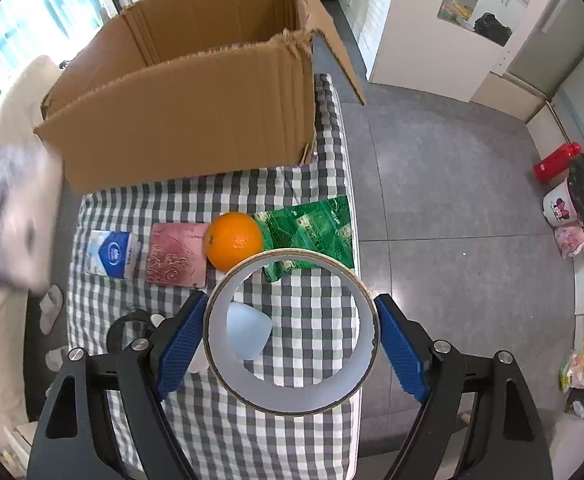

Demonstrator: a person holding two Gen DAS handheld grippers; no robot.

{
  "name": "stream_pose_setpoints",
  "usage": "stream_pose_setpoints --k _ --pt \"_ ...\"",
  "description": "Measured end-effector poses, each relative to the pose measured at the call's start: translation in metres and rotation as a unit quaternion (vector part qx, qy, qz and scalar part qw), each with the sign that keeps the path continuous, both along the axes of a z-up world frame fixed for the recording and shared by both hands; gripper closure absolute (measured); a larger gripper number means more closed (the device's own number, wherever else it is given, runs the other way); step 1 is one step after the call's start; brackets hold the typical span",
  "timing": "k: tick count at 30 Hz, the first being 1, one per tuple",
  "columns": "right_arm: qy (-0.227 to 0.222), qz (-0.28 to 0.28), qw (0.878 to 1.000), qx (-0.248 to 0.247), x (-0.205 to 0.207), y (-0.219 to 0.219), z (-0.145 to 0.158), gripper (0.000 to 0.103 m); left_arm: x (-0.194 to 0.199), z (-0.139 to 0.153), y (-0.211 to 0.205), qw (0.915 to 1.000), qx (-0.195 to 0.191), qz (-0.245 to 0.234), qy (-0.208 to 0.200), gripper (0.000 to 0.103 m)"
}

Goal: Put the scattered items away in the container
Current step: 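Carry the wipe pack into the box with the left gripper while the right gripper grasps the tape roll, then release the wipe pack in the box while the right gripper drops the tape roll in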

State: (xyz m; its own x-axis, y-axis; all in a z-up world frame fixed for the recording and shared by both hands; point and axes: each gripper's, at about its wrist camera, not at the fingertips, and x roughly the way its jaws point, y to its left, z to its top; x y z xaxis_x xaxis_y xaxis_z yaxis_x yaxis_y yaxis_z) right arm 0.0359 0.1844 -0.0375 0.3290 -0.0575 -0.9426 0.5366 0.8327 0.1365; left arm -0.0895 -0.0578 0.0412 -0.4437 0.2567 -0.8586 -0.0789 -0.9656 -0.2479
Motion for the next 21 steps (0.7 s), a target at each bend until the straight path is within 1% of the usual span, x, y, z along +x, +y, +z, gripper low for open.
stream_pose_setpoints --k 1,3,4,6,10,11,12,13,14,15,16,17,19,21 --pt "0.001 -0.002 1.000 0.002 -0.001 -0.008 -0.002 0.020 -0.010 0.008 0.002 0.9999 0.000 -0.005 0.012 0.075" --pt "0.001 -0.009 1.000 0.006 -0.002 -0.010 -0.004 0.020 -0.037 0.027 0.010 0.9987 -0.005 -0.022 0.045 0.074" --pt "0.002 -0.013 1.000 0.008 -0.002 -0.012 -0.006 0.020 -0.049 0.031 0.013 0.9981 -0.008 -0.027 0.055 0.074" --pt "0.003 -0.020 1.000 0.012 -0.002 -0.017 -0.006 0.020 -0.078 0.032 0.019 0.9972 -0.016 -0.030 0.067 0.074" --pt "0.010 -0.029 0.999 0.023 -0.004 -0.022 -0.012 0.020 -0.117 0.014 0.027 0.9971 -0.037 -0.020 0.063 0.072" --pt "0.012 -0.032 0.999 0.023 -0.005 -0.023 -0.013 0.020 -0.123 0.007 0.030 0.9970 -0.043 -0.021 0.061 0.068" --pt "0.013 -0.035 0.999 0.024 -0.005 -0.023 -0.014 0.020 -0.126 -0.001 0.032 0.9968 -0.049 -0.023 0.058 0.058" --pt "0.014 -0.037 0.999 0.025 -0.005 -0.023 -0.014 0.020 -0.128 -0.007 0.035 0.9968 -0.052 -0.027 0.053 0.052" --pt "0.015 -0.039 0.999 0.026 -0.005 -0.024 -0.014 0.020 -0.130 -0.014 0.038 0.9968 -0.055 -0.032 0.048 0.040" --pt "0.016 -0.040 0.999 0.026 -0.005 -0.024 -0.013 0.020 -0.132 -0.018 0.039 0.9966 -0.059 -0.035 0.046 0.033" --pt "0.016 -0.041 0.999 0.027 -0.005 -0.024 -0.012 0.020 -0.131 -0.022 0.040 0.9962 -0.065 -0.035 0.045 0.029" --pt "0.015 -0.042 0.999 0.027 -0.004 -0.025 -0.009 0.020 -0.129 -0.023 0.041 0.9959 -0.071 -0.033 0.046 0.023" --pt "0.012 -0.043 0.999 0.030 -0.001 -0.025 -0.004 0.020 -0.125 -0.021 0.038 0.9958 -0.068 -0.036 0.050 0.022" --pt "0.001 -0.044 0.999 0.030 0.003 -0.026 0.007 0.020 -0.120 -0.012 0.031 0.9958 -0.066 -0.030 0.056 0.022"
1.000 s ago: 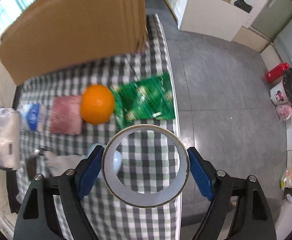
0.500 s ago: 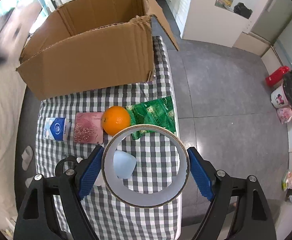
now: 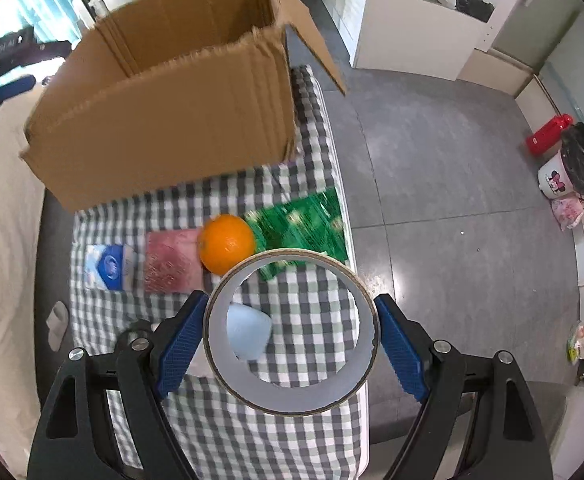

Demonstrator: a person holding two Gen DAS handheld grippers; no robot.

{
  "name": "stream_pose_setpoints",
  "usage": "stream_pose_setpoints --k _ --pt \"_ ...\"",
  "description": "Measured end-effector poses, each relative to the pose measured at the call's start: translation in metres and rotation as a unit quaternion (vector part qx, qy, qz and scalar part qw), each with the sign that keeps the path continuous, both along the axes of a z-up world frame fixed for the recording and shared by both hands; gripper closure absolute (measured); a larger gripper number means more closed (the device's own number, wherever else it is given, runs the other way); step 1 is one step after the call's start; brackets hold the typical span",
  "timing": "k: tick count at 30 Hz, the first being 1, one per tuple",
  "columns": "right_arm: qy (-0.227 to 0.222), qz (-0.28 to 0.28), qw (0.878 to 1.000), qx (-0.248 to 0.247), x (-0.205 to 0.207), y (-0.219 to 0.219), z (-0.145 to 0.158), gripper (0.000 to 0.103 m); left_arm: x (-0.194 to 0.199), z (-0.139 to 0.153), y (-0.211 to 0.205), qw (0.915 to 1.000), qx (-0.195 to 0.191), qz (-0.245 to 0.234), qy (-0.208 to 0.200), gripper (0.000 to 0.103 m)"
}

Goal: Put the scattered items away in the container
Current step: 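Release the wipe pack in the box while the right gripper drops the tape roll in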

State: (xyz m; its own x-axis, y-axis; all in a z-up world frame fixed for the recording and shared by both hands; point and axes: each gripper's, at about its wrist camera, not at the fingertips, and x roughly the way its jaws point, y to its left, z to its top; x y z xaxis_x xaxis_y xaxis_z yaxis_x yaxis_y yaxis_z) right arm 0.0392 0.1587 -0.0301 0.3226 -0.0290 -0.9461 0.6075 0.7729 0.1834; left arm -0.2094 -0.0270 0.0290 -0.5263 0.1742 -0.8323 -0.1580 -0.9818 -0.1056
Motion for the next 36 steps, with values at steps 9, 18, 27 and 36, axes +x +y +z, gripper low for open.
stream_pose_setpoints --k 9,18,27,36 --pt "-0.120 0.027 0.991 -0.059 0.054 -0.017 0.107 0.020 0.029 0.026 -0.036 0.9998 -0.008 0.016 0.008 0.020" --pt "-0.161 0.068 0.980 -0.090 0.134 -0.046 0.114 0.020 0.060 0.004 -0.058 0.9956 -0.021 0.080 -0.043 0.020" --pt "-0.124 0.085 0.987 -0.059 0.154 -0.057 0.061 0.017 0.075 -0.016 -0.051 0.9894 -0.025 0.135 -0.046 0.020" --pt "-0.150 0.090 0.982 -0.070 0.127 -0.053 0.061 0.014 0.097 -0.036 -0.026 0.9895 -0.033 0.123 -0.069 0.020"
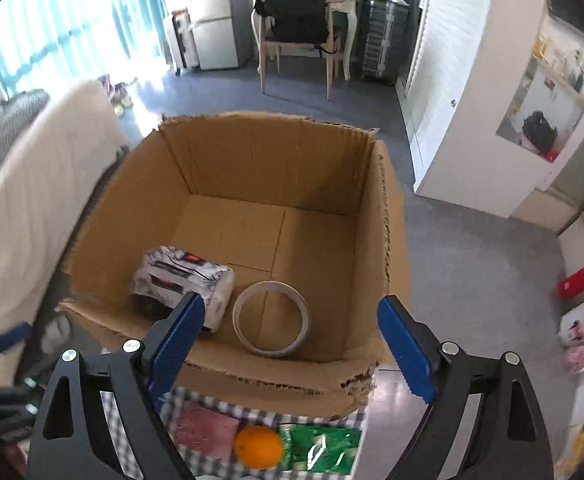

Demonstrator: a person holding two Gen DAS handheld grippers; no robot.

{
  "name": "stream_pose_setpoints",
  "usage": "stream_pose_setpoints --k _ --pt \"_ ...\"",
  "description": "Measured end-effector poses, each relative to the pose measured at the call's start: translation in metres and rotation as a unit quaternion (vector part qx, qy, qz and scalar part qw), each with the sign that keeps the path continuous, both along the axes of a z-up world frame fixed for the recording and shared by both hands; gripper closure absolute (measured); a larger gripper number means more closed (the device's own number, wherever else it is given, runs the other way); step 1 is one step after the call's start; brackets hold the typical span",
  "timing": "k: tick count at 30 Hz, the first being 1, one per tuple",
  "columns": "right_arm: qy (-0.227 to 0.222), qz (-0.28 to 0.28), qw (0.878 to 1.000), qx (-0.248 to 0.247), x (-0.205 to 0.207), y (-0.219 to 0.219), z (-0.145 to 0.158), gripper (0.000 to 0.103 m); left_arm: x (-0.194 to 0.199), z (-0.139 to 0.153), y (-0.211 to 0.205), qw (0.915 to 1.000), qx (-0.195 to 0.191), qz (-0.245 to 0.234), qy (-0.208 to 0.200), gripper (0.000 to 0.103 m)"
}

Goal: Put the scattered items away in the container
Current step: 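Release the wipe pack in the box while the right gripper drops the tape roll in, then grasp the black headband with the left gripper while the right gripper grasps the white plush toy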

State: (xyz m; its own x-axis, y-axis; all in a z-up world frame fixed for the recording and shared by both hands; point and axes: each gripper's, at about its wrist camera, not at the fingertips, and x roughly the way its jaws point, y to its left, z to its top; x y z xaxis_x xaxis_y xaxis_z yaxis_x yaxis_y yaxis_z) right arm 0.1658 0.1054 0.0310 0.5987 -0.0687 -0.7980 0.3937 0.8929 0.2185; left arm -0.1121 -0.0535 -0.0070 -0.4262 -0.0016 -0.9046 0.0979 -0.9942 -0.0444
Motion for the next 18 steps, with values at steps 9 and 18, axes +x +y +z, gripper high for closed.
stream_pose_setpoints --k 9,18 --pt "0.044 0.016 0.996 0.071 -0.077 0.040 -0.037 0.014 0.055 -0.026 0.023 0.9993 0.001 -0.021 -0.030 0.003" --pt "0.117 0.002 0.984 0.134 -0.129 0.083 -0.091 0.014 0.109 -0.094 0.068 0.9932 0.026 -0.088 -0.071 0.000"
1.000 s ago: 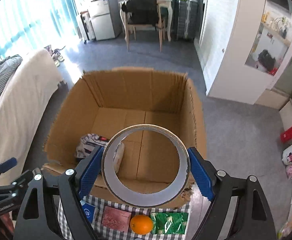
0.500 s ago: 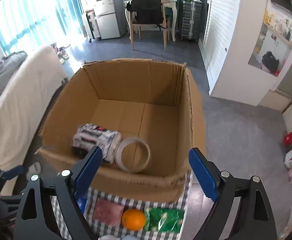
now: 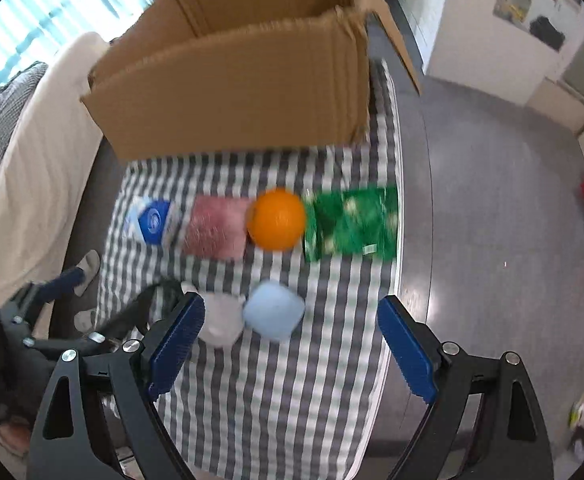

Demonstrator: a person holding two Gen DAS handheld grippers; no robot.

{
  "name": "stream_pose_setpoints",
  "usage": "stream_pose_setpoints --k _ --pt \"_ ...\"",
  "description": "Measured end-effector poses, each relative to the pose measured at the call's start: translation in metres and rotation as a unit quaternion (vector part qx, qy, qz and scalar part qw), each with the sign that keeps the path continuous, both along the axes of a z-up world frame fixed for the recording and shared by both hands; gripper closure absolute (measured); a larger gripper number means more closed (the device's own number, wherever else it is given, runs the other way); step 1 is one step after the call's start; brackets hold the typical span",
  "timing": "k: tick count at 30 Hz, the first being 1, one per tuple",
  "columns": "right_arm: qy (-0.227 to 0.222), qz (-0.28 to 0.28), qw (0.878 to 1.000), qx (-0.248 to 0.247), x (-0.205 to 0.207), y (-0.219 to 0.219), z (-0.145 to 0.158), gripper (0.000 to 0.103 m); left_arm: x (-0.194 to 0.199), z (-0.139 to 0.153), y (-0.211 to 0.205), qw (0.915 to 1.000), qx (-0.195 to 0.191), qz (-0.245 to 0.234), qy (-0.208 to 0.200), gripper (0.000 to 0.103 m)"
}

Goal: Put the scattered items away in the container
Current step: 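Grasp the black headband with the left gripper while the right gripper grasps the white plush toy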

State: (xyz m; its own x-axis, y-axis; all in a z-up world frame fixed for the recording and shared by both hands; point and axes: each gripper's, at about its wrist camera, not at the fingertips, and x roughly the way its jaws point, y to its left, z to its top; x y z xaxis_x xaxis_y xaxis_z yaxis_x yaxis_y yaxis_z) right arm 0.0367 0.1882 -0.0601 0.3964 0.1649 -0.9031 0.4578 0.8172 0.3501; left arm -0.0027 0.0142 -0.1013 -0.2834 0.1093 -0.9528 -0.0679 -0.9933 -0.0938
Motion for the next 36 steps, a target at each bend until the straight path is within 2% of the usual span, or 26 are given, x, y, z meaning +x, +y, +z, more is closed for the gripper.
stream_pose_setpoints --k 4,6,13,14,15,18,21,25,26,27,33,36 --pt "0.005 -0.022 1.000 0.002 -0.011 0.003 -0.011 0.014 0.007 -0.021 0.005 0.9996 -0.016 -0.013 0.018 0.000" --pt "0.004 -0.032 0.999 -0.002 -0.017 0.004 -0.012 0.014 0.005 -0.027 0.002 0.9995 -0.007 -0.013 0.028 0.000" --pt "0.013 -0.067 0.998 0.010 -0.027 0.012 -0.027 0.014 0.000 -0.045 -0.008 0.9998 0.003 -0.013 0.018 0.000" --pt "0.012 -0.070 0.997 0.013 -0.027 0.012 -0.028 0.014 -0.001 -0.048 -0.009 0.9998 0.006 -0.013 0.009 0.004" --pt "0.011 -0.071 0.997 0.017 -0.027 0.014 -0.029 0.014 -0.001 -0.051 -0.010 0.9998 0.013 -0.015 0.001 0.025" --pt "0.007 -0.072 0.997 0.028 -0.026 0.018 -0.031 0.014 0.001 -0.052 -0.005 0.9987 0.029 -0.042 -0.005 0.063" --pt "0.002 -0.074 0.996 0.039 -0.024 0.021 -0.033 0.014 0.003 -0.049 0.008 0.9974 0.006 -0.071 -0.001 0.064" --pt "0.006 -0.073 0.996 0.043 -0.019 0.024 -0.038 0.014 0.001 -0.046 0.001 0.9983 0.015 -0.056 -0.004 0.068" --pt "0.008 -0.073 0.996 0.042 -0.018 0.024 -0.040 0.014 0.001 -0.044 -0.001 0.9984 0.012 -0.056 -0.002 0.076" --pt "0.010 -0.072 0.997 0.041 -0.017 0.024 -0.042 0.014 0.001 -0.040 -0.003 0.9985 0.008 -0.053 0.001 0.092" --pt "0.011 -0.080 0.995 0.051 -0.006 0.020 -0.054 0.014 -0.003 -0.030 -0.015 0.9989 0.013 -0.045 -0.002 0.093" --pt "0.006 -0.078 0.995 0.056 -0.003 0.020 -0.051 0.014 -0.003 -0.027 -0.020 0.9991 0.020 -0.039 0.001 0.093"
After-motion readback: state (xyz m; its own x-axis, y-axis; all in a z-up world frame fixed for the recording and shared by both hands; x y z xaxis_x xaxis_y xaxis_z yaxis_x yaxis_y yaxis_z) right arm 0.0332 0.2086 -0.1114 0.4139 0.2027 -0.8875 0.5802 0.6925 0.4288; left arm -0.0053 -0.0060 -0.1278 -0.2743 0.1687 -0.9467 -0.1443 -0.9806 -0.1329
